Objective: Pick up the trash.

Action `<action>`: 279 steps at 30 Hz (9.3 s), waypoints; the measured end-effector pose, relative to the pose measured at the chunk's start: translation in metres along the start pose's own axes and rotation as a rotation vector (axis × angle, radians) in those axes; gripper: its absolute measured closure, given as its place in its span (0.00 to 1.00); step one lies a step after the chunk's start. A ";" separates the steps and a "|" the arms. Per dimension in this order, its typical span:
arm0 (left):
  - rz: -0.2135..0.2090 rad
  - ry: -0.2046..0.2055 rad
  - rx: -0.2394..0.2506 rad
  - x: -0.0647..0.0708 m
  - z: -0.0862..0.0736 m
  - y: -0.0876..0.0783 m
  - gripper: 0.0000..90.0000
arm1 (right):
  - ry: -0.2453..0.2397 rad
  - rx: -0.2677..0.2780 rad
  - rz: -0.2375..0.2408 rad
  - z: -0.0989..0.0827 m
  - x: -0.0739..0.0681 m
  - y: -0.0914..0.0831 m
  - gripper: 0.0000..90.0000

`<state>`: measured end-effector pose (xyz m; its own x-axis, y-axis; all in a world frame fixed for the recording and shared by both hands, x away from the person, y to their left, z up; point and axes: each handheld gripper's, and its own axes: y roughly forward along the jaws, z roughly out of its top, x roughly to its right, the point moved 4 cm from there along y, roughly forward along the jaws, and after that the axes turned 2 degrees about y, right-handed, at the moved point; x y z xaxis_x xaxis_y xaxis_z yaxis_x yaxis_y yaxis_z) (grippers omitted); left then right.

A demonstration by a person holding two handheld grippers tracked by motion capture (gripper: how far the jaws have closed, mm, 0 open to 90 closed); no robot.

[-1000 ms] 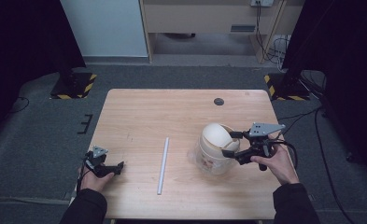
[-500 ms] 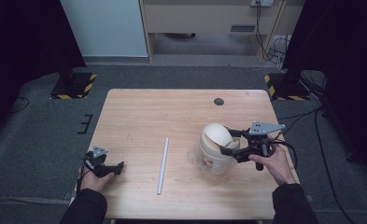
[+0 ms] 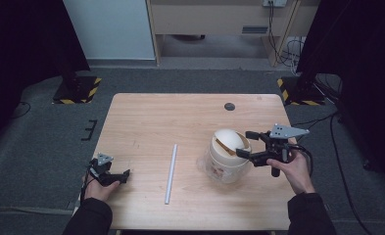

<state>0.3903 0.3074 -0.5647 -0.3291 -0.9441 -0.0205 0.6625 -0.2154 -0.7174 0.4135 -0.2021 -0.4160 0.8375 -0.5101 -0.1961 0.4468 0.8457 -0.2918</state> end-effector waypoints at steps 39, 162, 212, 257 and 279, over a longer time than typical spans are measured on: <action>-0.037 -0.024 -0.002 0.017 0.014 -0.011 0.20 | 0.043 0.070 -0.057 0.009 0.007 -0.025 0.17; -0.323 0.086 0.745 0.150 0.137 -0.141 0.87 | 0.122 0.214 -0.098 0.054 -0.019 -0.039 0.22; -0.476 0.201 0.728 0.227 0.148 -0.130 0.87 | 0.235 0.172 0.111 0.094 -0.062 0.031 0.65; -0.270 0.089 0.222 0.113 0.051 -0.035 0.32 | 0.217 0.425 0.069 0.111 -0.046 -0.026 0.89; -0.243 0.091 0.147 0.105 0.047 -0.031 0.27 | 0.219 0.491 -0.257 0.085 0.007 -0.082 0.89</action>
<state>0.3667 0.2032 -0.5119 -0.5446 -0.8356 0.0726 0.6453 -0.4727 -0.6001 0.4098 -0.2620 -0.3139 0.6218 -0.6845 -0.3805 0.7637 0.6376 0.1009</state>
